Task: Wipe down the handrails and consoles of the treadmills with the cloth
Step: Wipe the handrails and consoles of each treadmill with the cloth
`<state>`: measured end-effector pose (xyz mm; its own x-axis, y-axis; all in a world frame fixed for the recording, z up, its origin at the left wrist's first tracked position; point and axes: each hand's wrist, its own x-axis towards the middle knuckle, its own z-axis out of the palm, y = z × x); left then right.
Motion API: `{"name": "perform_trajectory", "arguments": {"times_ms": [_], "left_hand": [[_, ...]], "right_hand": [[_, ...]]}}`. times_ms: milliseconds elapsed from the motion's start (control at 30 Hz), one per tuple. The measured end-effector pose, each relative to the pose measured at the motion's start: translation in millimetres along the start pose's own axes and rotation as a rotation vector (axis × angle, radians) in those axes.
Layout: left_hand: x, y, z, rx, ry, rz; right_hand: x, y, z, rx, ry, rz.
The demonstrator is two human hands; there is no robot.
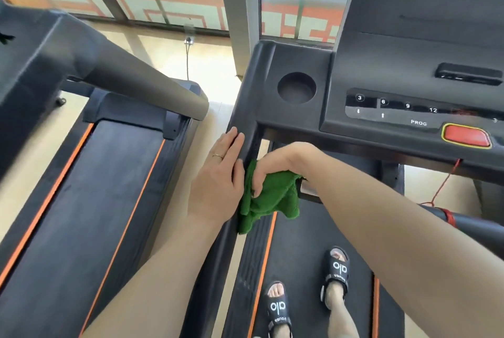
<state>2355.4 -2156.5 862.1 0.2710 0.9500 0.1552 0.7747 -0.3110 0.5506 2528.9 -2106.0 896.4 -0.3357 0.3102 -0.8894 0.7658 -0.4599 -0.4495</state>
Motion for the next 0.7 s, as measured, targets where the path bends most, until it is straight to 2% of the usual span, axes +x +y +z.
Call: {"name": "perform_trajectory", "arguments": {"times_ms": [67, 133, 200, 267, 300, 333, 400, 433, 500, 633, 700], "left_hand": [[-0.3, 0.1, -1.2, 0.014, 0.0, 0.0], [-0.2, 1.7, -0.2, 0.013, -0.009, 0.005], [0.1, 1.6, -0.4, 0.028, -0.01, 0.003], [0.1, 1.2, -0.8, 0.047, -0.006, -0.008], [0.2, 1.7, 0.0, 0.055, -0.007, -0.014], [0.4, 1.4, 0.7, 0.066, -0.007, -0.017], [1.1, 0.8, 0.8, 0.087, -0.001, -0.014], [2.0, 0.7, 0.4, 0.091, -0.003, -0.011], [0.7, 1.8, 0.7, 0.093, -0.012, -0.019], [-1.5, 3.6, 2.7, 0.14, 0.0, 0.005], [-1.8, 2.1, 4.8, 0.17, 0.011, 0.036]], "right_hand": [[2.8, 2.3, 0.7, 0.004, 0.045, -0.029], [9.0, 8.0, 6.7, -0.113, 0.226, -0.06], [16.8, 11.5, 28.2, -0.328, 0.537, -0.095], [24.8, 20.1, 63.8, -0.579, 1.006, -0.168], [27.7, 25.9, 80.2, -0.668, 1.172, -0.211], [31.5, 30.0, 90.6, -0.716, 1.277, -0.252], [38.8, 32.2, 91.4, -0.746, 1.36, -0.293], [38.9, 30.3, 85.6, -0.73, 1.347, -0.292], [32.1, 23.3, 70.6, -0.664, 1.217, -0.272], [18.3, 11.1, 31.6, -0.494, 0.66, -0.18], [12.4, 7.9, 12.5, -0.323, 0.383, -0.117]]}}
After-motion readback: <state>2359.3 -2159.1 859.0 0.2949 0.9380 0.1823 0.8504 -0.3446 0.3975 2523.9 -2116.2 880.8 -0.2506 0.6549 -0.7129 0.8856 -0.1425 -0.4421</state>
